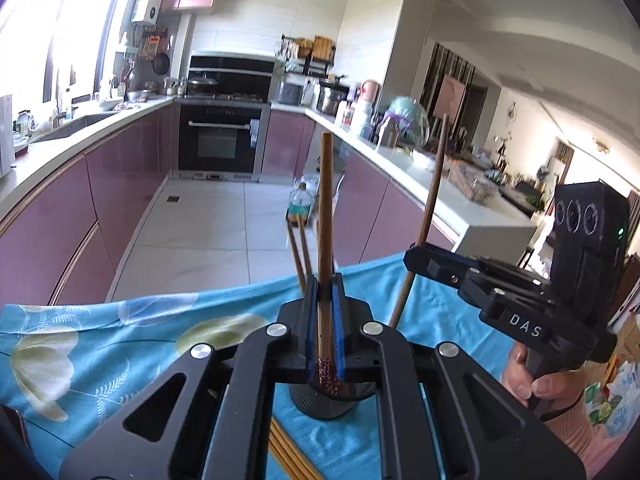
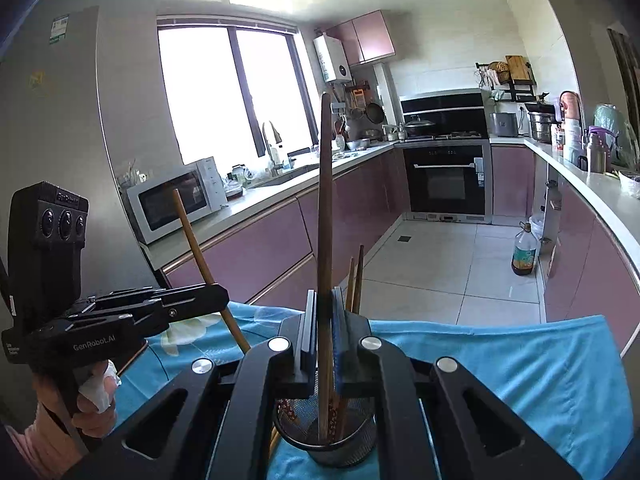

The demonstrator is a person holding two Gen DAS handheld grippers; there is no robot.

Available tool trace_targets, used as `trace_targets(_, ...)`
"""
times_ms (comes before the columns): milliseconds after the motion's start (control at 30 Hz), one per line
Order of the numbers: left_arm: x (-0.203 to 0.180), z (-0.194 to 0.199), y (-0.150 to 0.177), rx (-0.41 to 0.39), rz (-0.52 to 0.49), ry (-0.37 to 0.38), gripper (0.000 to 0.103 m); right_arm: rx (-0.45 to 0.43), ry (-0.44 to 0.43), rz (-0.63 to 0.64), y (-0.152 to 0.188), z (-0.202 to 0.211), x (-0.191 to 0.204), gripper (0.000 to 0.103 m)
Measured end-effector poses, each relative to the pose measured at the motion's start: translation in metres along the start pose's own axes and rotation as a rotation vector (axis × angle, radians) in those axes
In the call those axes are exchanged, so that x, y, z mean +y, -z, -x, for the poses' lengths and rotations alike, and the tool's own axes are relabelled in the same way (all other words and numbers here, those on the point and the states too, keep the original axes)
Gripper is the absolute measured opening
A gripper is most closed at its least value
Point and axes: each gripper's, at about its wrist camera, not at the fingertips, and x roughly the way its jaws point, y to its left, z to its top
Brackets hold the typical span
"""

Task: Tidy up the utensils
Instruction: 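Lower both chopsticks into the mesh holder and open both grippers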

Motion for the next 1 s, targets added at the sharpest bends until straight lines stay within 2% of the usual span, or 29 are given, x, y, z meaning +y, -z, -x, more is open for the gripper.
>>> trace_targets(233,0.001,-0.035,0.021,0.119,-0.04,-0.002,0.008,0.114,0.006,-0.009,0.019,-0.022,-0.005,0.006)
trace_targets(467,0.004,-0.05,0.024,0.153,-0.04,-0.001,0.008,0.238,0.024,0.006,0.027,-0.041,-0.004,0.006)
trace_targets(833,0.015,-0.065,0.023,0.161,-0.015,-0.026,0.008,0.244,0.012,-0.025,0.029,-0.046,-0.003,0.008)
trace_targets(1000,0.018,-0.055,0.03,0.139,-0.008,-0.052,0.012,0.226,0.002,-0.02,0.031,-0.039,0.001,0.009)
